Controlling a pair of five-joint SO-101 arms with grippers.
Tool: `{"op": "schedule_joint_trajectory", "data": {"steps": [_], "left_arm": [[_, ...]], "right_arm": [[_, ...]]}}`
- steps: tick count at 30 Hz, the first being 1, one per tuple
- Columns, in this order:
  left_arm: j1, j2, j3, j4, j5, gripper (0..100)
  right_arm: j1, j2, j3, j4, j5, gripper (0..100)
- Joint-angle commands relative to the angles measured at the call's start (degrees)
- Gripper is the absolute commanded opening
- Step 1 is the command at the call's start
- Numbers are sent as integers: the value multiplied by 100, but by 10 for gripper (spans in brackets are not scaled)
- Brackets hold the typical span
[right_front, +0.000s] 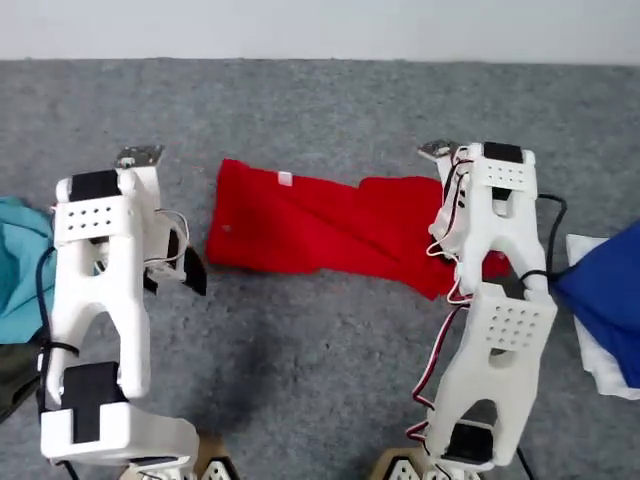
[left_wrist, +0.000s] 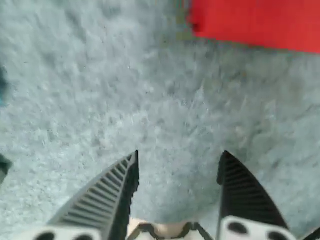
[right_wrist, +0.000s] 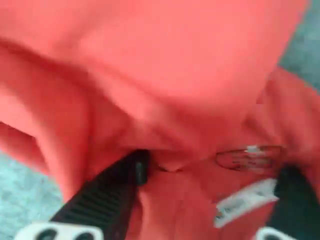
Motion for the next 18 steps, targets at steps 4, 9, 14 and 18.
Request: {"op": "schedule_joint_trajectory", "data": {"steps": [4,9,14,18], "left_arm": [[9,448,-136,-510,1108,341],[35,1477,-1138,-149,1662,348],[413,2277,-2659,360,1916,348],[774,2778,-3327,352,2075,348]], "right_arm": [[101,-1226,-229,163,44,453],[119,-1288,-193,303,44,453],[101,-1147,-193,620,44,453],[101,-1174,-193,655,44,453]]}}
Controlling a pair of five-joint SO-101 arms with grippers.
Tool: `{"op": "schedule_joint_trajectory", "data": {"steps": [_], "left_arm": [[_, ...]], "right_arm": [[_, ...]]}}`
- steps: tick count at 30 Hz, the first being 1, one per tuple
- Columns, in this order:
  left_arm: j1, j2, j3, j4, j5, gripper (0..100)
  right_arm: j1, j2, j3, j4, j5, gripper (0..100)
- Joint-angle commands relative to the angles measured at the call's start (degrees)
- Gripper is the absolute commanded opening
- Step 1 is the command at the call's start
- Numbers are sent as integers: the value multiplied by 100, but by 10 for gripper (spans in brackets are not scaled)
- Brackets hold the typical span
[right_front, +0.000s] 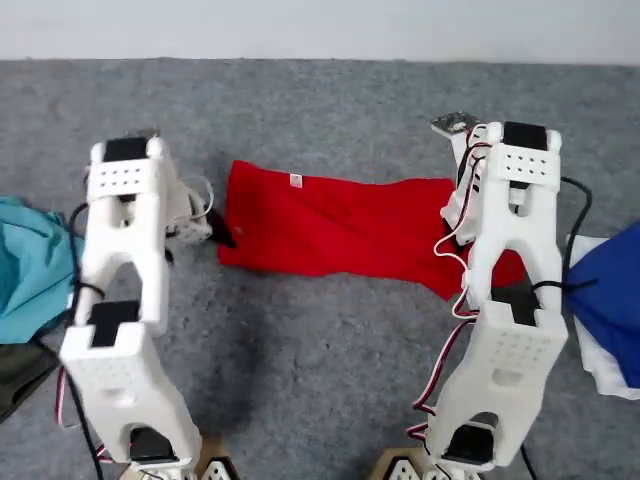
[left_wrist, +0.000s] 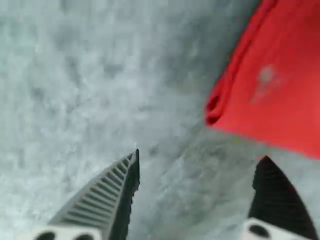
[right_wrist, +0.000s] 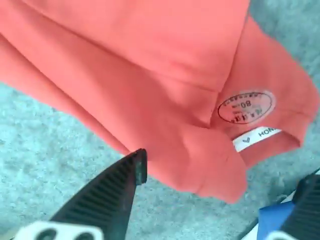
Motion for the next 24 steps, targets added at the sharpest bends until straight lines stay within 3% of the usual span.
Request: {"op": "schedule_joint_trajectory", "data": {"steps": [1,6,11,24], "left_arm": [[501,422,-813,193,211,348],[677,1178,-1270,185,712,347],[633,2154,-1710,193,712,324],[976,2778,-2615,202,686,34]], "right_arm": [[57,-198,-193,92,53,453],[40,-189,-193,242,53,453],[31,-198,-202,303,26,453],[31,-154,-193,338,9,453]]}}
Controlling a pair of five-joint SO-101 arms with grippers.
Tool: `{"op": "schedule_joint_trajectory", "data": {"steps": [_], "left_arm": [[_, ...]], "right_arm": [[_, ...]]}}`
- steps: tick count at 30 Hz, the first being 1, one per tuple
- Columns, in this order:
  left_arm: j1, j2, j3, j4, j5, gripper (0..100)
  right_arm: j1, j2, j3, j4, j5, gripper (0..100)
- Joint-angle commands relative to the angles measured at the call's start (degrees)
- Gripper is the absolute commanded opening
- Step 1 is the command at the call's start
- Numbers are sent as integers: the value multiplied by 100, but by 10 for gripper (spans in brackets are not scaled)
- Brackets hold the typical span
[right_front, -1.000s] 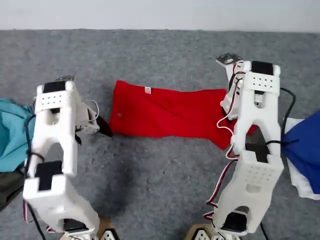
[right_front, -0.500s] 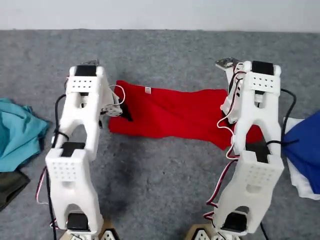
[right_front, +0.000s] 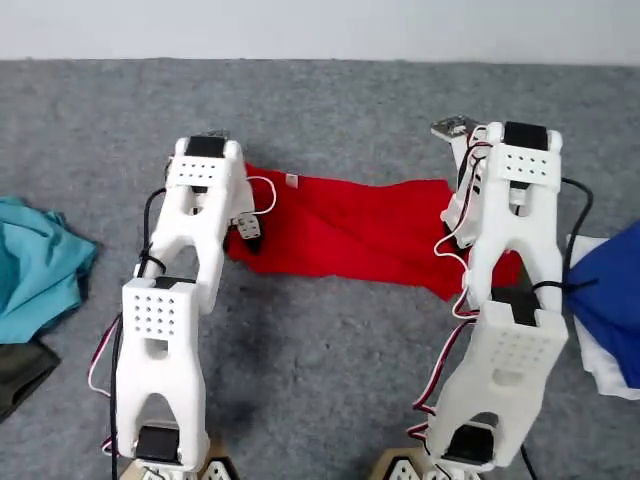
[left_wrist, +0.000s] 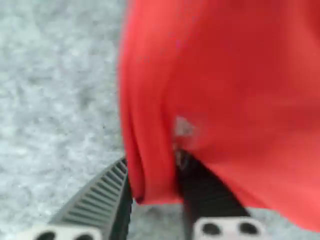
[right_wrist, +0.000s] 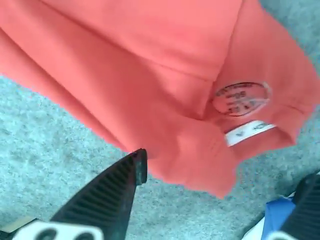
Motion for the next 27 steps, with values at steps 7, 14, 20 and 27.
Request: {"op": "schedule_joint_trajectory", "data": {"steps": [7,14,20,27], "left_arm": [[-44,-26,75,167,-659,13],[-563,-1037,1833,158,-1820,13],[-1134,-2198,3116,158,-2752,13],[-1785,-2629,4066,132,-3349,13]], "right_arm": [[31,-154,-193,136,9,453],[57,-154,-193,215,44,453],[-48,-198,-193,215,53,453],[-207,-207,-193,268,53,453]]}}
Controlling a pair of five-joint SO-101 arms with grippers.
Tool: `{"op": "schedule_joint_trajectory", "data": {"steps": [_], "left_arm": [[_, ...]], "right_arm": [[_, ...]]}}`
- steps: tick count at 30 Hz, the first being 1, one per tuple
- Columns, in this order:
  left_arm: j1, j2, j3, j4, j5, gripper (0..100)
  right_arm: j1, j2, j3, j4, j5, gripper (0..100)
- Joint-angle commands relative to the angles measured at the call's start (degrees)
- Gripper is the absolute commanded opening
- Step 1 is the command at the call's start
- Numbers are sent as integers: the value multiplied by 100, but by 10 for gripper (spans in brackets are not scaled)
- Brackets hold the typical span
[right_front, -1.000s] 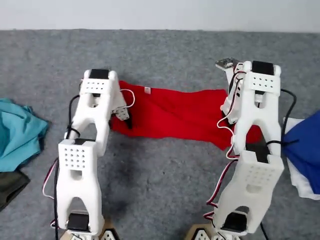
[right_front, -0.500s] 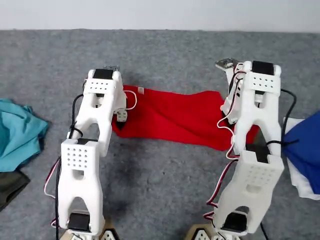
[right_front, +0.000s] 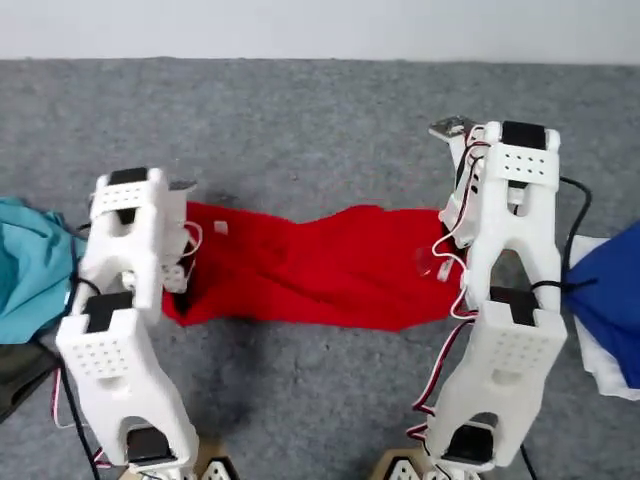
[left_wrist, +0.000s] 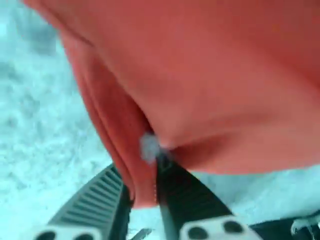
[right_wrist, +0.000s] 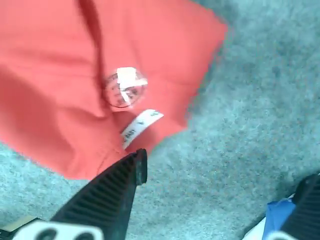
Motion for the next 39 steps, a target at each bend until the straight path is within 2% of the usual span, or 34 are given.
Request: {"op": "schedule_joint_trajectory", "data": {"steps": [1,7,13,20,29,32,39], "left_arm": [[-501,-360,330,141,-264,13],[-774,-360,338,149,-273,29],[-765,-413,321,158,-220,231],[-809,-440,330,167,-229,231],[-1073,-1978,347,167,-299,231],[-1073,-2497,347,167,-484,231],[-1073,-3244,919,158,-659,231]], "right_arm": [[-163,-207,-193,224,53,453],[-505,-207,-193,224,26,453],[-1182,-303,-229,224,18,453],[-2308,-145,-229,-127,26,453],[-2659,576,-229,-954,53,452],[-2545,884,-229,-1235,97,393],[-2492,1095,-229,-1332,378,98]]}}
